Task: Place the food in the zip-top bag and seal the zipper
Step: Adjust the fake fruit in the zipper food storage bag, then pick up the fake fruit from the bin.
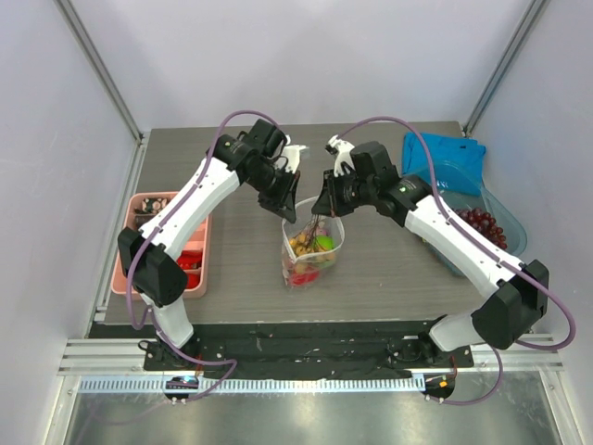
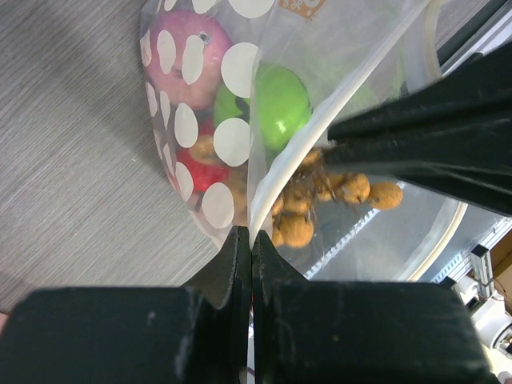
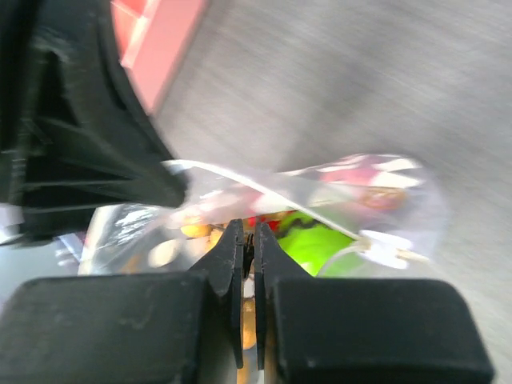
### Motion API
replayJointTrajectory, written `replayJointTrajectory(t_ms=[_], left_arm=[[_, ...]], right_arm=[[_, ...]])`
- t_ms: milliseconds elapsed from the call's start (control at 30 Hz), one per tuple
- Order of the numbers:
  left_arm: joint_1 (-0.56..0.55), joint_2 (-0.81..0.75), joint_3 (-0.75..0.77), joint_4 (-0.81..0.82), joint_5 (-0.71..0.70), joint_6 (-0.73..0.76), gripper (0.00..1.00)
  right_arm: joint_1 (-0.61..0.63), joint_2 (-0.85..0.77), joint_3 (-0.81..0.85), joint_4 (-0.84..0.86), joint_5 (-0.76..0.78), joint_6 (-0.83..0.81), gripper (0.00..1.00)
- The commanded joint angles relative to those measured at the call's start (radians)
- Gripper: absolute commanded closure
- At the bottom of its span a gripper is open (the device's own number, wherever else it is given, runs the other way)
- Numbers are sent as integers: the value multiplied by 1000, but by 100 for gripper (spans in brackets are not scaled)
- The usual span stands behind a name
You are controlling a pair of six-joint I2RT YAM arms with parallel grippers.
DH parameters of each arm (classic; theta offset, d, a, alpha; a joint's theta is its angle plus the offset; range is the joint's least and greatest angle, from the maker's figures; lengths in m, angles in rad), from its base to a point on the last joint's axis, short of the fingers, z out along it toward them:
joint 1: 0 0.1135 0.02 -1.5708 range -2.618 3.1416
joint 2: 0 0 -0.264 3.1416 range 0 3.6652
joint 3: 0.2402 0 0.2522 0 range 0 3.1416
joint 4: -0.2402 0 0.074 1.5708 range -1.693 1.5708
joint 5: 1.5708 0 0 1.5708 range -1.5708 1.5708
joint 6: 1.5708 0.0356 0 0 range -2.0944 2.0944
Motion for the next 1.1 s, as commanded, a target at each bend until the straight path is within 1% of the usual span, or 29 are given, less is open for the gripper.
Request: replayJointTrajectory(t_ms=[0,33,67,100,133,200,233,267,333,433,467,500,567,600,667,700,733,767,800,833,933,967,1033,1067], left_arm=[[7,-33,0,27,18,-5,100],[7,-33,2,26,19,-3,100],[7,-33,2,26,19,-5,100],[7,-33,5,26,18,-5,100],[7,-33,5,24,18,-3,100],[7,-33,5,24,15,-5,100],[7,-33,5,23,12,-5,100],[7,-35,5,23,12,-5,100],[8,-33,5,26,10,-3,100],[10,-30,4,27,10,-5,100],[10,-30,2,27,10,-5,100],[10,-32,5,30,10,-5,100],[10,-35,5,35,10,-8,100],[10,-38,4,42,10,-8,100],[10,-43,2,49,4,-3,100],[10,-44,4,53,1,-3,100],[10,-46,2,61,0,-3,100],[10,-47,2,62,-1,-2,100],[10,-52,2,64,1,-2,100],[10,-53,-3,70,3,-2,100],[10,-58,-10,79,10,-12,100],[10,-58,-12,82,13,-14,100],[10,-61,-13,89,16,-20,100],[10,-64,-15,95,18,-20,100]], right_arm=[[67,-52,2,23,241,-162,86],[102,-61,-19,58,283,-192,80],[117,-69,-30,73,309,-241,60],[134,-74,-34,83,327,-267,52],[154,-74,-38,93,360,-289,48],[161,-72,-30,95,368,-306,40],[162,-74,-21,89,368,-329,38],[162,-75,-12,84,399,-335,35],[162,-95,14,74,400,-346,31],[128,-133,69,58,314,-346,21],[113,-158,90,49,279,-351,15],[78,-170,109,38,219,-355,13],[33,-184,183,-26,165,-383,8],[-24,-186,229,-93,115,-392,8],[-107,-181,254,-165,56,-442,6],[-149,-172,261,-255,24,-467,6],[-245,-163,268,-300,-16,-491,6],[-292,-156,265,-340,-33,-527,6],[-357,-132,257,-427,-56,-557,7],[-461,-117,254,-469,-82,-588,6],[-633,-42,229,-606,-80,-706,6],[-736,-17,219,-630,-49,-735,8],[-848,33,183,-664,-28,-781,11],[-941,46,171,-672,-5,-800,13]])
